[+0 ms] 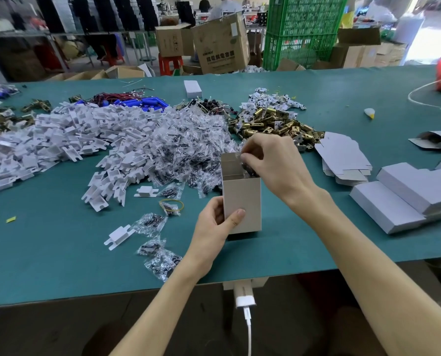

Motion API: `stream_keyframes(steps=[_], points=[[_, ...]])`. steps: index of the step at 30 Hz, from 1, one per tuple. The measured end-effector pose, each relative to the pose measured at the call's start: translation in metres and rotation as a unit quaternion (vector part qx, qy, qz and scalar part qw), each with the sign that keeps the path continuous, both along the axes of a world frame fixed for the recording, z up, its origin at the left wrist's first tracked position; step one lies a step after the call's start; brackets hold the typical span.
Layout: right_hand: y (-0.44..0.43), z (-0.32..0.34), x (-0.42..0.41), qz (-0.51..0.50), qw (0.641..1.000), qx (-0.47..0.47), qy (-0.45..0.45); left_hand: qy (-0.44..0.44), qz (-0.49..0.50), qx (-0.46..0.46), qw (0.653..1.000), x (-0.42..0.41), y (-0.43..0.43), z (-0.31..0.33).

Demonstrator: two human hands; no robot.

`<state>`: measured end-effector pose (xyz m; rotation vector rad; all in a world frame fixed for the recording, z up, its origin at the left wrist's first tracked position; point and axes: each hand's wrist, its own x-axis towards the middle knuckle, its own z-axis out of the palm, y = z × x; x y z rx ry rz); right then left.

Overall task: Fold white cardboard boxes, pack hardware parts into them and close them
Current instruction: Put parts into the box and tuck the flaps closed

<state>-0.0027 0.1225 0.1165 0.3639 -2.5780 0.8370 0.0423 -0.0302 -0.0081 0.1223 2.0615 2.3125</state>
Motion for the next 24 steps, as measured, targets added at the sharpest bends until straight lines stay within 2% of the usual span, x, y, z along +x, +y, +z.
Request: stream_keyframes(steps=[5, 9, 16, 21, 24], points=[[0.004, -0.005, 0.000, -0.004, 0.997, 0.068, -0.025, 0.002, -0.002, -0.006, 1.000, 0.001, 0.000, 0.000], [0.008, -0.006, -0.002, 0.000, 0.999, 0.030, -0.029, 0.001, -0.002, -0.004, 1.000, 0.000, 0.000, 0.000], [0.012, -0.010, 0.000, 0.003, 0.997, 0.073, -0.027, 0.004, -0.005, 0.006, 1.000, 0.002, 0.000, 0.002], [0.014, -0.022, 0.003, 0.037, 0.995, -0.094, 0.003, 0.031, -0.019, 0.022, 0.999, 0.004, 0.000, 0.005], [0.016, -0.044, 0.008, 0.062, 0.976, -0.197, -0.068, 0.064, -0.024, 0.020, 0.997, 0.004, -0.002, 0.005]])
